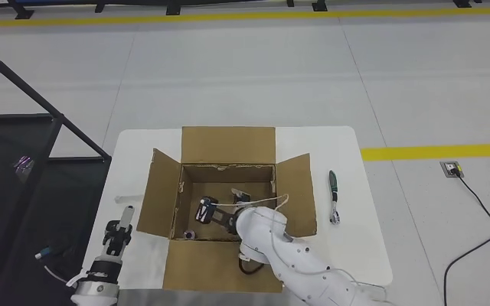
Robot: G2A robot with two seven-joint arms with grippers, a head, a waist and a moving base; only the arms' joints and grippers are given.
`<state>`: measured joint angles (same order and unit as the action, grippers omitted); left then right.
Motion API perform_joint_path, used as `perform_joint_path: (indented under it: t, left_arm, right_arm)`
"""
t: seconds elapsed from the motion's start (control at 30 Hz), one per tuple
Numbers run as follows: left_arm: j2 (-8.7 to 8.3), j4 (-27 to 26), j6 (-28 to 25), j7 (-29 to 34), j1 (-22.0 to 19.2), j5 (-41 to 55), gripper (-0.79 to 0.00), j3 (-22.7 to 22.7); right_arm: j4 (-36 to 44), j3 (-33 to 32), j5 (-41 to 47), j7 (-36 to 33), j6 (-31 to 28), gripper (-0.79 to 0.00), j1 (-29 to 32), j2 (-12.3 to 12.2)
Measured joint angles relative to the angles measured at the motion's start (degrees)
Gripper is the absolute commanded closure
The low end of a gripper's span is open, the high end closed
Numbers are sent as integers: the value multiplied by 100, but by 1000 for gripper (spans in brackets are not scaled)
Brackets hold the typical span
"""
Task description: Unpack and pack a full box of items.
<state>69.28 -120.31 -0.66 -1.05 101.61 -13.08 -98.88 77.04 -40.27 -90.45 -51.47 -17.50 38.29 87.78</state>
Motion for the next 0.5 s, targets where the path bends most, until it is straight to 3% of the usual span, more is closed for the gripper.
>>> perform_joint_path:
  t: [0.33, 0.5]
  left_arm:
    - [-13, -185, 431, 608, -231, -79, -785, -128]
    - [-33, -344, 906, 894, -455, -493, -785, -105]
  right_arm:
    - [731, -986, -47, 1502, -247, -785, 907, -314]
    - [1070, -1430, -295, 2261, -626, -785, 1367, -487]
